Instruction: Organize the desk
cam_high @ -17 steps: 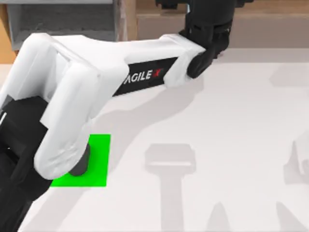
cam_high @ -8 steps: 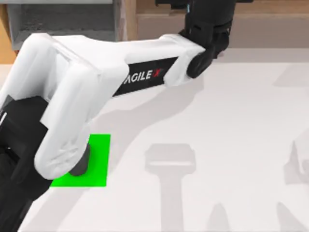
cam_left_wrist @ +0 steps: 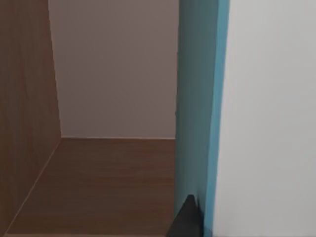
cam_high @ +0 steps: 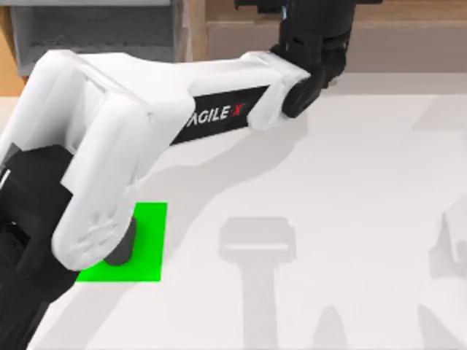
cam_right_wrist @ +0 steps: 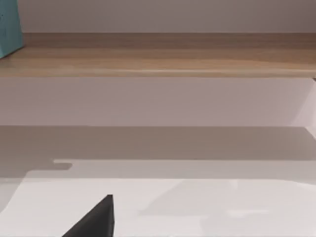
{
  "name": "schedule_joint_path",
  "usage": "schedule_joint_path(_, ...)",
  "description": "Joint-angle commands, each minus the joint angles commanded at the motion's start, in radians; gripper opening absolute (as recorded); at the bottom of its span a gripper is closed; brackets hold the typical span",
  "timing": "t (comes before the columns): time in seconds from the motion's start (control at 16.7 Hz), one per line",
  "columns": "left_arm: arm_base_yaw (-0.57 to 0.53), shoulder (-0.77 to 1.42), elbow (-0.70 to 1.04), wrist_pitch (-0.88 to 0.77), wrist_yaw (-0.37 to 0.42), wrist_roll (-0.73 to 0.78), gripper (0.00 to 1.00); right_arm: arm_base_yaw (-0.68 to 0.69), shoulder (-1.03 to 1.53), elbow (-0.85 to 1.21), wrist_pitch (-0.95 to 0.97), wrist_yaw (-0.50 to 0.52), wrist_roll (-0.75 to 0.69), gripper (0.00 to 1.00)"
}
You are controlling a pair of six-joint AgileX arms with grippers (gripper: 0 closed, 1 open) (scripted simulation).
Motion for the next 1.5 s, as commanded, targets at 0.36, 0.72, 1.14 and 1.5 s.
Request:
schedule_joint_path(0.36,-0.035,-0.087,-0.111,0.030,-0.027,0.005,0.00,0.000,0.000,0.000,0.000,0.000,0.000,1.00)
schedule_joint_path(0.72,-0.056,-0.140,-0.183,0.049,-0.053,0.005,0.00,0.000,0.000,0.000,0.000,0.000,0.000,1.00)
schedule_joint_path(1.14,-0.115,-0.224,-0.328,0.157,-0.105,0.022,0.00,0.000,0.000,0.000,0.000,0.000,0.000,1.00)
schedule_joint_path(1.5,-0.246,-0.469,-0.778,0.363,-0.132,0.209,0.00,0.000,0.000,0.000,0.000,0.000,0.000,1.00)
